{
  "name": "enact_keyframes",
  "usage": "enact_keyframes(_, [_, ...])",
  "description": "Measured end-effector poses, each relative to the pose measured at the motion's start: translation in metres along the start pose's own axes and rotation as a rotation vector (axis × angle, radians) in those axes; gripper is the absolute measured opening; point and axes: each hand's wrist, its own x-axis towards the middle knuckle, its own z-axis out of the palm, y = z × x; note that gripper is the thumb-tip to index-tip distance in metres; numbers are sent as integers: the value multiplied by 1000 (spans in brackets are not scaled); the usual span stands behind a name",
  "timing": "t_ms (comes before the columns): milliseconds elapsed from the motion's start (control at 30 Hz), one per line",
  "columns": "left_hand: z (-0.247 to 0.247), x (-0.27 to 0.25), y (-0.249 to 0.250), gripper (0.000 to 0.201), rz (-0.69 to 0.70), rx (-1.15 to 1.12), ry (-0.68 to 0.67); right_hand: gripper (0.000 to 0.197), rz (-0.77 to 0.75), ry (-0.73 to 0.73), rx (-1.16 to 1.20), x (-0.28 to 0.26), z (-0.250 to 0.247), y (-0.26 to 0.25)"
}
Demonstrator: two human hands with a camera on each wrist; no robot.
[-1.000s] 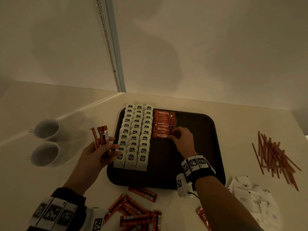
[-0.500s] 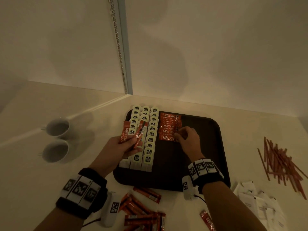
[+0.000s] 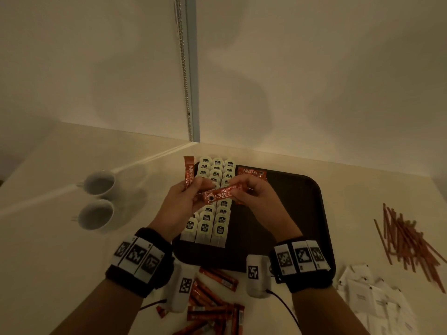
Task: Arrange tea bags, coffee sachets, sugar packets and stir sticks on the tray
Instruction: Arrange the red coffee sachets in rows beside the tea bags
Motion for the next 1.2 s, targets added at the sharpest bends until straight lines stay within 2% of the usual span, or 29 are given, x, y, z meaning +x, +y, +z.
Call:
enact_keyframes(67, [1, -2, 0, 23, -38, -65, 2, 16, -17, 60, 16, -3, 4, 0])
enact_keyframes(133, [4, -6, 1, 15, -21, -46, -31, 16, -31, 127, 23, -5, 8, 0])
enact_keyframes(233, [7, -9, 0, 33, 21, 23, -45, 24, -66, 187, -20, -7, 11, -2])
enact_keyframes(300, [8, -10, -3, 35, 10, 74, -64, 31, -55, 233, 17, -6, 13, -3])
enact_keyframes(367, [10, -12, -6, 34, -13, 121, -114, 30, -39, 278, 58, -5, 13, -5])
enact_keyframes(433, [11, -13, -9, 34, 9, 155, -122, 22, -48, 252, -44, -3, 12, -5])
enact_keyframes(533, [11, -12, -10, 39, 77, 165, -55, 13, -100, 45, -365, -3, 13, -8])
enact_keyframes(600, [10, -10, -10, 42, 99, 156, -56, 15, -141, -46, -513, -4, 15, -12])
enact_keyframes(767, [8, -7, -10, 41, 140, 44, -57, 37, -6, -131, -486, -8, 11, -22])
enact_keyframes(833, [8, -8, -9, 39, 129, -7, -103, 40, -2, -168, -483, -10, 10, -26])
enact_keyframes(900, [11, -9, -10, 38, 128, 27, -137, 39, -7, -161, -473, -10, 11, -28])
enact_keyframes(1000, [11, -8, -11, 40, 166, 70, -93, 28, 10, -119, -447, -10, 12, -30])
enact_keyframes(1100, [5, -2, -13, 40, 188, -75, -11, 15, 37, -56, -390, -12, 4, -32])
enact_keyframes(1200, [5, -3, -16, 37, 181, -172, -26, 11, -58, 64, -378, -14, -1, -37])
